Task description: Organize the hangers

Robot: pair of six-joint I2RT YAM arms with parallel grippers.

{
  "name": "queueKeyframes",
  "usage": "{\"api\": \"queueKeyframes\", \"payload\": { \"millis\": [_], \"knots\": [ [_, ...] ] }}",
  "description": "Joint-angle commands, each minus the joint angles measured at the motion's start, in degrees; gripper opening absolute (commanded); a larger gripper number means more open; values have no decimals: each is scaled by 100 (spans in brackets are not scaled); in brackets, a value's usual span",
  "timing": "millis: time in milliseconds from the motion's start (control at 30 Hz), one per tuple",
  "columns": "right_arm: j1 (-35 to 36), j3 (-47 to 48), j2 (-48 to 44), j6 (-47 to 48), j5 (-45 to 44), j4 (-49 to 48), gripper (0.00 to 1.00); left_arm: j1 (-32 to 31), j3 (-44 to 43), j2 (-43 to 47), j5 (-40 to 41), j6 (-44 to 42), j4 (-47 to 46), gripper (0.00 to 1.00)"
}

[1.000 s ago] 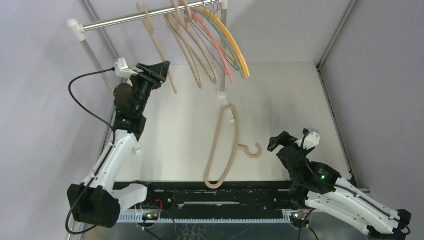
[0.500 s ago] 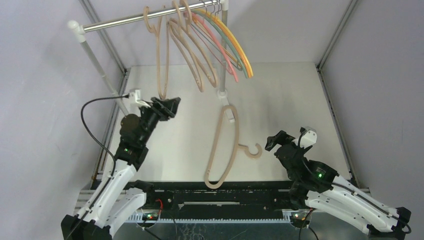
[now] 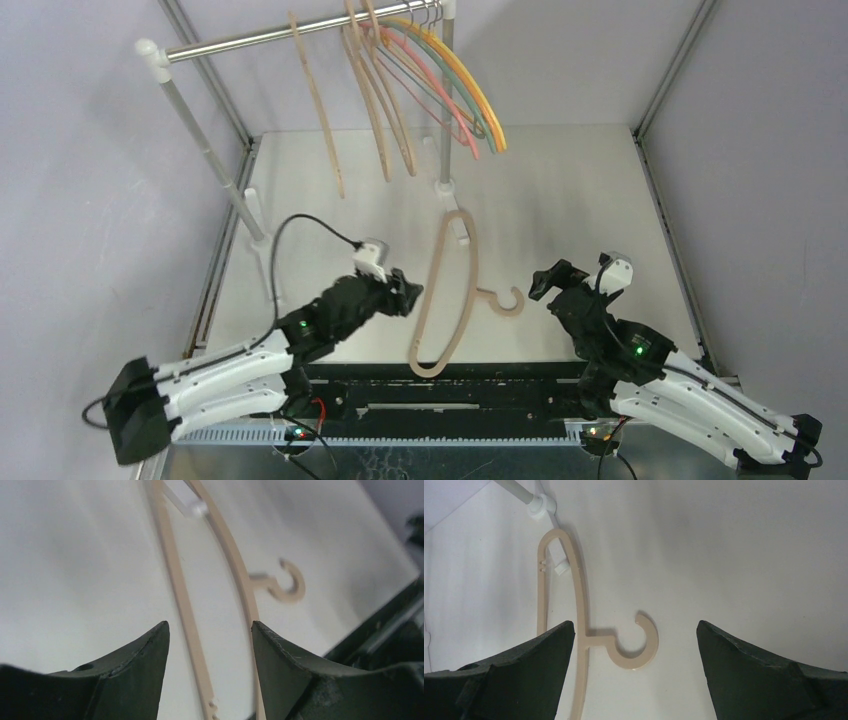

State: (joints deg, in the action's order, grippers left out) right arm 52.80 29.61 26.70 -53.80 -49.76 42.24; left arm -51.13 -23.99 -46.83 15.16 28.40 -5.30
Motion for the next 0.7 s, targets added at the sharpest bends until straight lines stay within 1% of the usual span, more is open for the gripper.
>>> {"api": "queueKeyframes", "payload": {
  "millis": [0,133,333,500,667],
  "knots": [
    [-73,44,90,111,-15,-256,100,-1186,-327,-717,1089,-246,165,66],
    [-85,40,79,106,-22,-213,100,-1796,-687,-1591,1286,-338,178,64],
    [-126,37,-162,150,-45,-109,100,-2327,-1364,-2866,1203,-488,186,63],
    [-147,43,-248,134,-51,-31,100,-2529,-1864,-3784,1023,-511,232,63],
    [-160,37,-341,84,-65,71,100,-2559,-1982,-4269,735,-456,196,63]
  ]
}}
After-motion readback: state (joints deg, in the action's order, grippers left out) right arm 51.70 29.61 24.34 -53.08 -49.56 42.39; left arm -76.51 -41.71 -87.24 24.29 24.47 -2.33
